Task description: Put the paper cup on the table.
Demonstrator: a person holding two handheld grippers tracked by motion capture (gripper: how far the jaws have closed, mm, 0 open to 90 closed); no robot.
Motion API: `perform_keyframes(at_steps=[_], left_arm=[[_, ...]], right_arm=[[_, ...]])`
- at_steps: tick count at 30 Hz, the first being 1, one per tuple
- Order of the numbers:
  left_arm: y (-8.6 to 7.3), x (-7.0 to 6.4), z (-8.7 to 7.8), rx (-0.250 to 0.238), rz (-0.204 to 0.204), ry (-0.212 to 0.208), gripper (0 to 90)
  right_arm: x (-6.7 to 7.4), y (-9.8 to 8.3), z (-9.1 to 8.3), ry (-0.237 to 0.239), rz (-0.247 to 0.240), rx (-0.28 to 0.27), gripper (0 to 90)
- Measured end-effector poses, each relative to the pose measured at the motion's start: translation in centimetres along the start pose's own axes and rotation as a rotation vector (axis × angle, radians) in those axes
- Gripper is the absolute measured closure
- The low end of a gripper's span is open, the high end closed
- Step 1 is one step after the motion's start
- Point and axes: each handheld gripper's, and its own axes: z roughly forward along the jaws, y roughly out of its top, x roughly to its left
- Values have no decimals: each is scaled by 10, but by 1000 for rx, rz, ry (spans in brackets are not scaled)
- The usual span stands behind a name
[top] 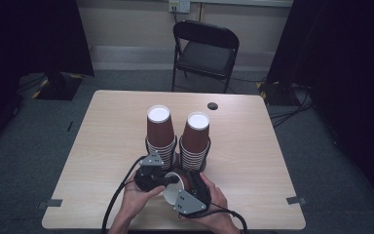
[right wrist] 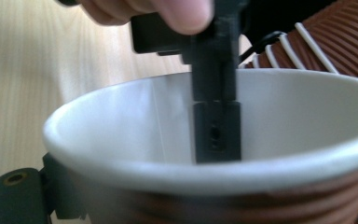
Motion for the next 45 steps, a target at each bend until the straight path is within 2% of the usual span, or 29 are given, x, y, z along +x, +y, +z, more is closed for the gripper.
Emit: perform_keyframes(at_steps=[1, 2, 3, 4, 5, 6, 8, 12, 14, 15, 19, 20, 21, 22, 24, 25, 27, 29, 31, 34, 35, 36, 37, 39, 41, 42, 43, 45], left_arm=[[-1, 0, 0, -12, -2, 0, 792], [-1, -1, -1, -27, 15, 16, 769], [-1, -1, -1, -27, 15, 16, 729], [-3, -3, -4, -58, 27, 45, 698], [-3, -3, -4, -58, 27, 45, 674], [-3, -3, -5, -75, 24, 51, 647], [-3, -3, -8, -95, 24, 62, 626], [-6, -4, -12, -150, 21, 67, 554], [-10, -3, -13, -171, 36, 52, 532], [-12, -3, -14, -186, 32, 58, 491], [-17, -4, -17, -228, 42, 73, 468], [-18, -4, -19, -246, 36, 77, 432], [-19, -3, -20, -259, 35, 78, 432], [-21, -3, -23, -281, 31, 81, 420], [-23, -1, -26, -297, 15, 116, 417], [-27, 3, -31, -310, -3, 158, 374], [-30, 5, -33, -322, -13, 172, 370], [-35, 8, -37, -328, -17, 191, 321], [-39, 10, -40, -330, -19, 206, 307], [-44, 11, -41, -320, -19, 234, 254], [-48, 12, -41, -318, -13, 245, 236], [-50, 12, -41, -320, -19, 246, 228], [-50, 12, -41, -320, -19, 246, 218], [-55, 14, -41, -332, -26, 244, 207], [-59, 16, -41, -342, -38, 255, 175], [-62, 17, -41, -341, -38, 282, 175], [-63, 18, -41, -345, -49, 296, 153], [-66, 18, -41, -352, -48, 319, 166]], right_arm=[[-1, 0, 0, -2, 7, 0, 109], [-3, -2, -1, -2, 32, -8, 109], [-3, -2, -1, -2, 32, -8, 109], [-5, -4, -2, -7, 53, -8, 109], [-5, -4, -2, -7, 53, -8, 109], [-7, -6, -5, -19, 80, -18, 111], [-7, -7, -6, -29, 93, -20, 112], [-8, -12, -11, -43, 157, -36, 115], [-9, -16, -11, -52, 189, -39, 115], [-10, -20, -12, -55, 218, -38, 115], [-10, -23, -12, -55, 253, -41, 115], [-12, -27, -13, -72, 291, -39, 117], [-12, -27, -13, -72, 291, -39, 117], [-12, -29, -14, -81, 315, -38, 117], [-13, -33, -17, -104, 352, -41, 118], [-16, -38, -21, -120, 404, -61, 118], [-16, -40, -23, -129, 417, -62, 118], [-20, -47, -29, -147, 475, -82, 118], [-21, -48, -31, -154, 489, -85, 118], [-26, -55, -36, -167, 559, -120, 118], [-30, -59, -39, -172, 619, -138, 119], [-32, -62, -40, -184, 639, -145, 119], [-32, -62, -40, -184, 639, -145, 119], [-39, -67, -44, -213, 678, -144, 119], [-41, -70, -46, -220, 696, -149, 119], [-41, -70, -46, -220, 696, -149, 119], [-44, -72, -48, -228, 703, -150, 119], [-47, -76, -50, -246, 716, -149, 119]])
